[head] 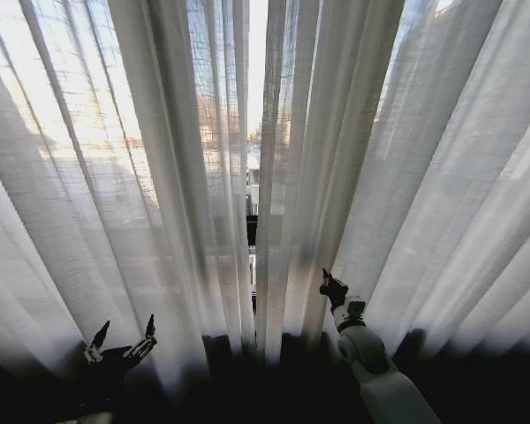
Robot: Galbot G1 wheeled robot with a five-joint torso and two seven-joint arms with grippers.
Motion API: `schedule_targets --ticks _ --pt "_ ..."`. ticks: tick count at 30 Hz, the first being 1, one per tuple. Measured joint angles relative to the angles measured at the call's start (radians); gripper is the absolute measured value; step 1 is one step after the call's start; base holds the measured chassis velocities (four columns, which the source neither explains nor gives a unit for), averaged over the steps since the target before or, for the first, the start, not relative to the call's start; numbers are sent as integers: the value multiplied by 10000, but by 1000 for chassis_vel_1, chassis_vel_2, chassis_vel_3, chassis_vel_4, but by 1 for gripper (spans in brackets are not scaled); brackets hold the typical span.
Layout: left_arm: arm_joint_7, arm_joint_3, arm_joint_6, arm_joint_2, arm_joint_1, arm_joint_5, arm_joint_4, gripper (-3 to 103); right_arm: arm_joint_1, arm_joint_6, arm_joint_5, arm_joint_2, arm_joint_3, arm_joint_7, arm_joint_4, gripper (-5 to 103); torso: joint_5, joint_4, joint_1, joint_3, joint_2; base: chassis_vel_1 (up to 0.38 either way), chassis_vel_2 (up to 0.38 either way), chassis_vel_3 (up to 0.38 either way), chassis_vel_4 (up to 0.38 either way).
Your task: Open the curtains by pulling them apart, changing their state from closed to fully open.
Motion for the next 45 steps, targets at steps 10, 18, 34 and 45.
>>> schedule_targets --ticks 10,18,34,45 --pt "-2 -64 -93 7 60 0 13 100 2 -23 11 43 -42 -5 11 0 -2 0 1 -1 0 -39 -41 32 38" --pt "-4 -6 -148 -4 95 32 28 100 -74 -13 14 50 -8 3 26 0 0 -1 0 -1 0 -202 -202 206 200" --pt "0 25 -369 -9 259 34 28 100 -123 24 26 60 114 21 58 0 0 1 -2 -1 1 -326 -325 320 317" --pt "4 116 -405 -9 308 38 10 100 -203 40 50 35 321 50 101 0 0 1 -3 0 1 -353 -358 353 366"
